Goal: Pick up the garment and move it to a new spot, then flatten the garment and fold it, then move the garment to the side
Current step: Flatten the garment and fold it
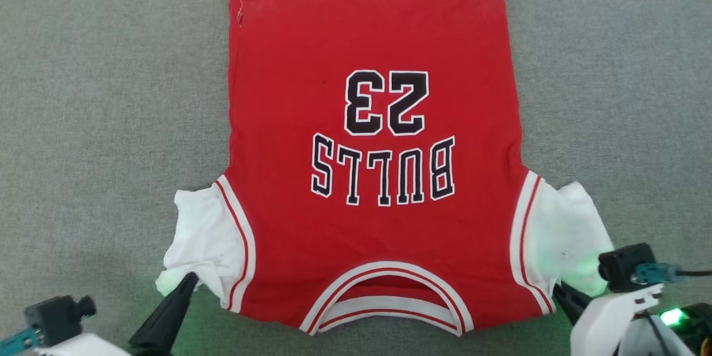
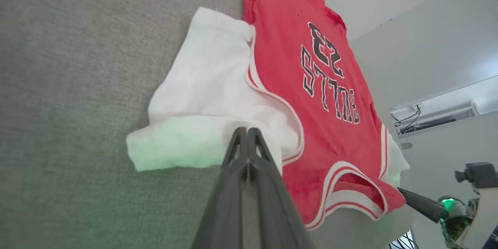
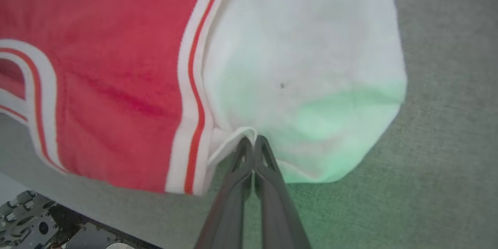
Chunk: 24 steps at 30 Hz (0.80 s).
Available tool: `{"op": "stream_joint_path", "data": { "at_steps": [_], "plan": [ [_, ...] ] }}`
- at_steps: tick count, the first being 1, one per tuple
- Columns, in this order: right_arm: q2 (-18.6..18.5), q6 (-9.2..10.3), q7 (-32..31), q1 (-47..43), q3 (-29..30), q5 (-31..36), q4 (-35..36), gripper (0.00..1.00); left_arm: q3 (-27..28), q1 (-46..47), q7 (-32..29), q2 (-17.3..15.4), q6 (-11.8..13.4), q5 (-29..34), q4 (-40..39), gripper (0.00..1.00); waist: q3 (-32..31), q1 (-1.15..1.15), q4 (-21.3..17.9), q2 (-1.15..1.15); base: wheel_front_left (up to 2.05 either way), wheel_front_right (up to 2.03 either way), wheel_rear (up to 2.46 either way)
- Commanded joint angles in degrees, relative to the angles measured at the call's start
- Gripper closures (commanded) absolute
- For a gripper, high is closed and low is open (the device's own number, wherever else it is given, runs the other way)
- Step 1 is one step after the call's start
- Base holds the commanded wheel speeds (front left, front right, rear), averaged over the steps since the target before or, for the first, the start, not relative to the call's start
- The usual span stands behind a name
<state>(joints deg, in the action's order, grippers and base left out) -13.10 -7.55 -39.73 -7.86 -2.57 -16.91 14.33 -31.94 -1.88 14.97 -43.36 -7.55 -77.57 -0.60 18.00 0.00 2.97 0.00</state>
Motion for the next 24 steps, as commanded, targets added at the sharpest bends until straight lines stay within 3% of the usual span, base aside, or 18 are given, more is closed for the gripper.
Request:
{"op": "stream_joint_path", "data": {
  "at_steps": [1, 5, 6, 7, 8, 13, 19, 24],
  "plan": [
    [-0.1, 0.12, 0.5, 0.6, -0.4, 0.6, -0.9, 1.00, -0.2, 1.0, 0.3, 0.2, 0.1, 0.4, 0.4, 1.00, 0.2, 0.00, 0.1, 0.00, 0.00, 0.00, 0.00],
    [0.5, 0.12, 2.4, 1.9, -2.3, 1.4, -4.9, 1.00, -2.1, 3.1, 0.3, 0.7, 0.1, 0.2, 2.2, 1.00, 1.1, 0.00, 0.3, 0.00, 0.00, 0.00, 0.00],
    [0.6, 0.09, 2.9, 2.4, -2.5, 1.7, -5.2, 0.81, -2.2, 3.3, 0.3, 0.8, 0.1, 0.2, 2.5, 1.00, 1.3, 0.00, 0.3, 0.00, 0.00, 0.00, 0.00],
    [0.5, 0.08, 3.3, 2.8, -2.7, 2.0, -5.1, 0.51, -2.3, 3.4, 0.3, 0.8, 0.1, 0.0, 2.7, 1.00, 1.5, 0.00, 0.3, 0.00, 0.00, 0.00, 0.00],
    [0.4, 0.08, 3.8, 3.1, -2.4, 2.4, -4.7, 0.00, -2.2, 3.5, 0.3, 0.8, 0.1, 0.0, 2.8, 1.00, 1.7, 0.00, 0.3, 0.00, 0.00, 0.00, 0.00],
    [1.9, 0.08, 3.0, 5.3, 0.6, 1.3, 1.8, 0.00, -1.1, 3.6, 0.3, 0.7, 0.1, 0.2, 1.9, 1.00, 2.7, 0.00, 0.1, 0.00, 0.00, 0.00, 0.00],
    [-1.9, 0.08, -6.4, 15.7, 4.9, 2.6, 10.3, 0.00, 0.0, 4.0, 0.3, 0.3, 0.1, 1.5, -1.2, 1.00, 5.2, 0.00, 0.3, 0.00, 0.00, 0.00, 0.00],
    [-2.7, 0.08, -13.7, 34.4, 6.5, 3.4, 5.3, 0.00, -1.6, 6.8, 0.3, -1.0, 0.1, 2.5, -4.2, 1.00, 10.0, 0.00, 1.3, 0.00, 0.00, 0.00, 0.00]
  ]
}}
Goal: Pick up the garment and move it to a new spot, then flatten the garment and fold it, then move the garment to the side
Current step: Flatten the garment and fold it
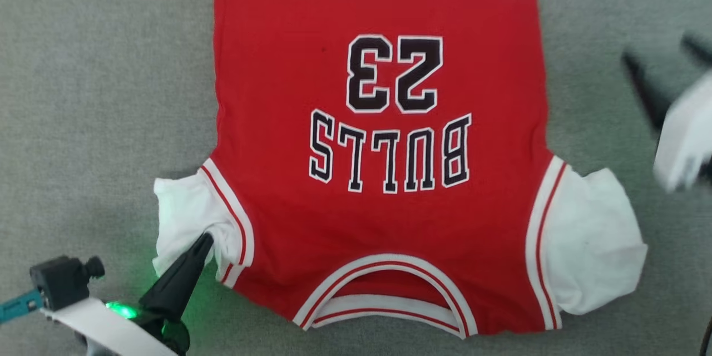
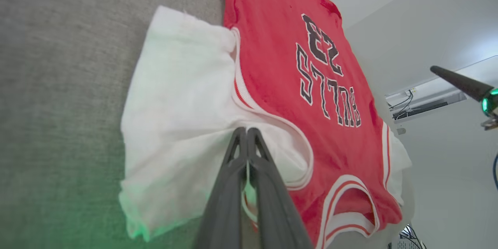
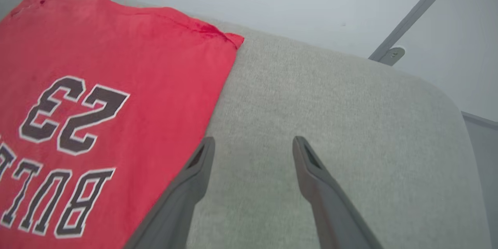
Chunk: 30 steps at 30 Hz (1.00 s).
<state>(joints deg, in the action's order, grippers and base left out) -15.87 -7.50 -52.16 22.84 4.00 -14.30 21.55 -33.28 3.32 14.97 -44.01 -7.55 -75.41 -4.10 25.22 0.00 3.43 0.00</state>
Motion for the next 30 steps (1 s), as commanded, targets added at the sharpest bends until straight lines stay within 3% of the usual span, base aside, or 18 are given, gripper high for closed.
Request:
{"op": "stream_joint_path", "data": {
  "at_steps": [1, 4, 5, 13, 19, 25, 26, 27, 28, 29, 30],
  "plan": [
    [0.3, 0.02, -2.2, 7.8, -0.1, 1.3, -4.0, 0.00, -0.7, 2.4, 0.3, -0.5, 0.1, 0.3, -1.3, 1.00, 3.8, 0.00, 1.3, 0.00, 0.00, 0.00, 0.00],
    [0.8, 0.02, -4.6, 19.3, -0.4, 4.0, -11.8, 0.00, -2.4, 5.1, 0.3, -1.1, 0.1, 0.6, -2.7, 1.00, 6.7, 0.00, 3.1, 0.00, 0.00, 0.00, 0.00],
    [0.8, 0.02, -4.6, 19.3, -0.4, 4.0, -11.8, 0.00, -2.4, 5.1, 0.3, -1.1, 0.1, 0.6, -2.7, 1.00, 6.7, 0.00, 3.1, 0.00, 0.00, 0.00, 0.00],
    [2.7, 0.03, -11.1, 38.1, 0.7, 12.0, -31.4, 0.00, -8.4, 12.5, 0.3, -1.4, 0.1, 1.0, -5.7, 1.00, 11.5, 0.00, 9.3, 0.00, 0.00, 0.00, 0.00],
    [4.6, 0.04, -13.9, 43.4, 4.7, 16.4, -40.1, 0.00, -10.3, 15.1, 0.3, -1.1, 0.1, 1.4, -6.8, 1.00, 13.1, 0.00, 12.2, 0.00, 0.00, 0.00, 0.00],
    [5.9, 0.02, -15.7, 42.4, 5.8, 19.7, -45.1, 0.00, -10.3, 15.5, 0.3, -0.9, 0.1, 1.5, -6.7, 1.00, 14.0, 0.00, 12.7, 0.00, 0.00, 0.00, 0.00],
    [6.2, 0.02, -15.8, 42.3, 5.8, 19.6, -45.5, 0.05, -10.3, 15.6, 0.3, -0.8, 0.1, 1.6, -6.6, 1.00, 14.1, 0.00, 12.7, 0.00, 0.00, 0.00, 0.00],
    [6.4, 0.02, -15.4, 42.2, 5.7, 19.4, -45.7, 0.55, -10.2, 15.7, 0.3, -0.9, 0.1, 1.7, -6.5, 1.00, 14.2, 0.00, 12.6, 0.00, 0.00, 0.00, 0.00],
    [6.5, 0.02, -14.7, 42.2, 5.3, 19.0, -45.7, 0.87, -10.0, 15.8, 0.3, -0.8, 0.1, 1.7, -6.5, 1.00, 14.1, 0.00, 12.4, 0.00, 0.00, 0.00, 0.00],
    [6.5, 0.02, -13.9, 42.3, 5.3, 18.7, -45.8, 1.00, -9.7, 15.8, 0.3, -0.8, 0.1, 1.7, -6.4, 1.00, 14.0, 0.00, 12.2, 0.00, 0.00, 0.00, 0.00],
    [6.5, 0.02, -13.2, 42.4, 5.3, 18.6, -45.8, 1.00, -9.3, 15.6, 0.3, -0.8, 0.1, 1.6, -6.4, 1.00, 13.7, 0.00, 11.9, 0.00, 0.00, 0.00, 0.00]
  ]
}}
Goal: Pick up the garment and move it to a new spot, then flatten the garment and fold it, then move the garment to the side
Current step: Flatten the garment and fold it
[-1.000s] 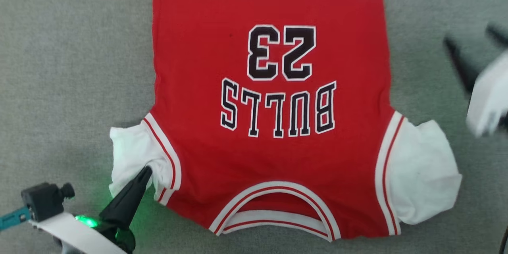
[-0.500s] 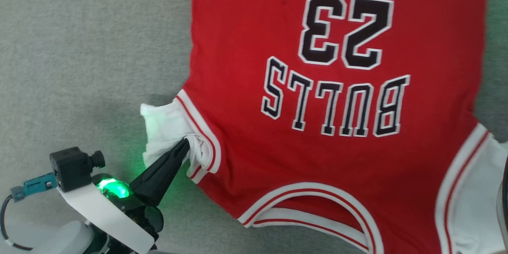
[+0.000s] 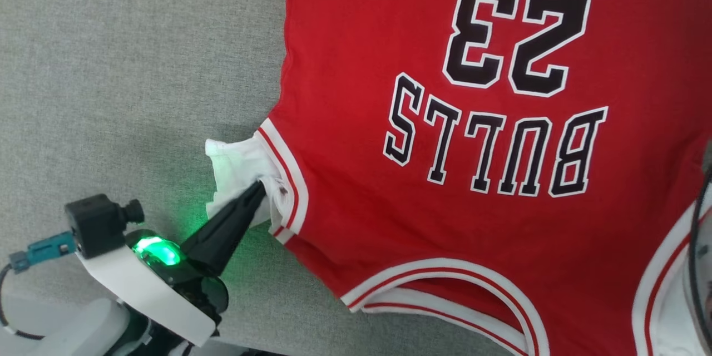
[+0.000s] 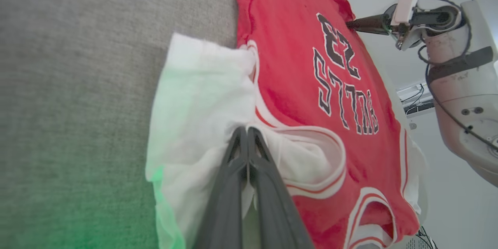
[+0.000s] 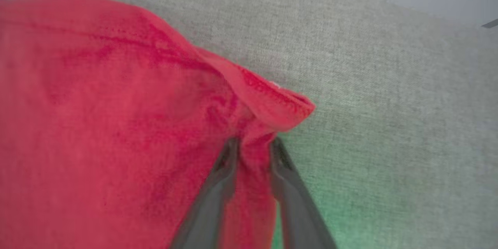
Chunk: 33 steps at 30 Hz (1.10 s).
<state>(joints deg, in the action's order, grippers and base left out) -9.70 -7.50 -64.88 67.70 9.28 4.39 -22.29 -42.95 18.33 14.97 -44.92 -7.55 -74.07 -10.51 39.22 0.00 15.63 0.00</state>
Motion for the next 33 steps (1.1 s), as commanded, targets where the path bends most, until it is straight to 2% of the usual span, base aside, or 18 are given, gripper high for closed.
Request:
{"op": "stream_joint_path", "data": {
  "at_steps": [1, 7, 11, 17, 18, 23, 28, 33],
  "plan": [
    [0.3, 0.03, 0.4, -2.4, 0.1, -0.4, -1.9, 1.00, 0.9, 0.3, 0.3, 0.1, 0.1, 0.3, 0.2, 1.00, -0.7, 0.00, -0.6, 0.00, 0.00, 0.00, 0.00],
    [-1.7, 0.03, 3.6, -3.5, -2.0, -4.3, -1.7, 1.00, 4.1, -3.1, 0.3, 0.6, 0.1, -0.6, 1.9, 1.00, -5.9, 0.00, -3.3, 0.00, 0.00, 0.00, 0.00],
    [-6.1, 0.03, 3.2, -9.5, -7.3, -11.9, 2.7, 1.00, 7.1, -7.3, 0.3, 0.7, 0.1, -0.9, 3.2, 1.00, -11.3, 0.00, -6.0, 0.00, 0.00, 0.00, 0.00],
    [-12.0, 0.03, -1.0, -23.6, -11.2, -22.4, 17.1, 1.00, 10.1, -11.8, 0.3, 0.9, 0.1, -0.5, 3.8, 1.00, -15.8, 0.00, -9.1, 0.00, 0.00, 0.00, 0.00],
    [-12.0, 0.03, -1.0, -23.6, -11.2, -22.4, 17.1, 1.00, 10.1, -11.8, 0.3, 0.9, 0.1, -0.5, 3.8, 1.00, -15.8, 0.00, -9.1, 0.00, 0.00, 0.00, 0.00],
    [-14.7, 0.03, -5.2, -40.5, -10.9, -28.3, 30.7, 1.00, 12.1, -14.4, 0.3, 1.2, 0.1, -0.2, 5.2, 1.00, -18.6, 0.00, -10.9, 0.00, 0.00, 0.00, 0.00],
    [-12.6, 0.03, -7.6, -58.6, -10.2, -31.4, 41.5, 1.00, 14.4, -16.8, 0.3, 1.8, 0.1, -0.1, 6.7, 1.00, -20.6, 0.00, -12.7, 0.00, 0.00, 0.00, 0.00],
    [-9.4, 0.03, -6.5, -71.2, -13.4, -32.0, 45.9, 1.00, 16.2, -18.7, 0.3, 2.7, 0.1, 0.2, 7.5, 1.00, -21.9, 0.00, -14.3, 0.00, 0.00, 0.00, 0.00]
  ]
}}
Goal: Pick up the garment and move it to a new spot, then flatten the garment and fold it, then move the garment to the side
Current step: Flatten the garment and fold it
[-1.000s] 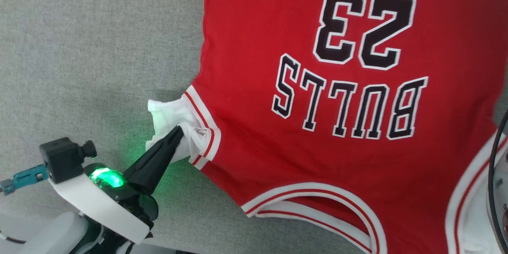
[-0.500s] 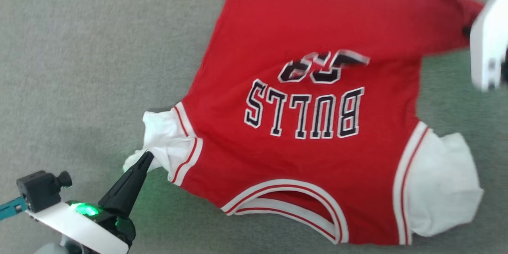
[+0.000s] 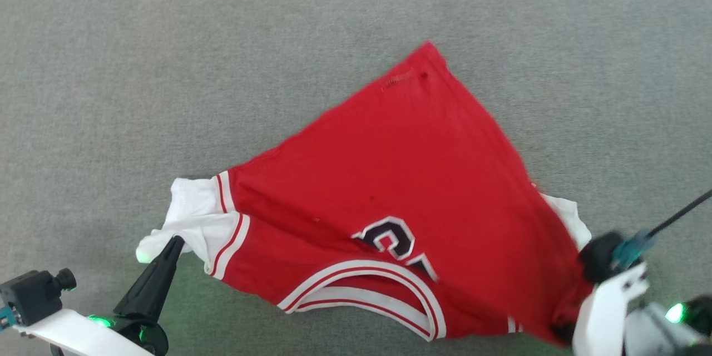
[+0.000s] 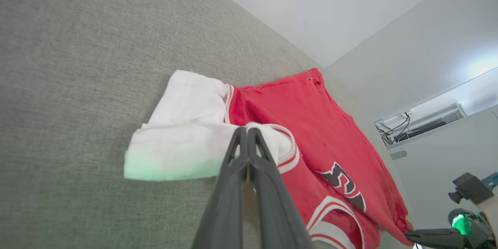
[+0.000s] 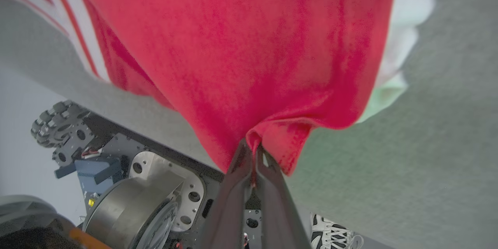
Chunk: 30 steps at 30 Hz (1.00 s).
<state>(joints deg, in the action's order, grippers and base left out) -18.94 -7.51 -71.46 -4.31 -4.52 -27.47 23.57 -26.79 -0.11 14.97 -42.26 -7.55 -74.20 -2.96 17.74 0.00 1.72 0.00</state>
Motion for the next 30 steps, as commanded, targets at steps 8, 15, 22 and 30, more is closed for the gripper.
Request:
{"op": "stream_joint_path", "data": {
  "at_steps": [8, 15, 22, 30],
  "plan": [
    [0.7, 0.04, 6.3, -2.8, -2.7, 1.3, -1.0, 0.53, -0.2, -0.5, 0.3, 0.4, 0.1, 0.8, 0.2, 1.00, -0.5, 0.00, -1.1, 0.00, 0.00, 0.00, 0.00],
    [-1.0, 0.04, 7.2, 2.5, 2.6, 0.7, 3.2, 0.00, -0.2, 0.9, 0.3, 1.3, 0.1, 0.8, 0.2, 1.00, -0.3, 0.00, 0.3, 0.00, 0.00, 0.00, 0.00],
    [-1.4, 0.03, 10.2, 19.3, 5.4, 4.5, 2.0, 0.00, -1.7, 2.9, 0.3, 2.6, 0.1, 1.5, -0.9, 1.00, 2.5, 0.00, 3.5, 0.00, 0.00, 0.00, 0.00],
    [0.7, 0.03, 14.2, 35.5, -1.1, 8.1, -13.5, 0.00, -4.7, 6.7, 0.3, 3.9, 0.1, 0.6, -0.8, 1.00, 6.0, 0.00, 8.0, 0.00, 0.00, 0.00, 0.00]
  ]
}}
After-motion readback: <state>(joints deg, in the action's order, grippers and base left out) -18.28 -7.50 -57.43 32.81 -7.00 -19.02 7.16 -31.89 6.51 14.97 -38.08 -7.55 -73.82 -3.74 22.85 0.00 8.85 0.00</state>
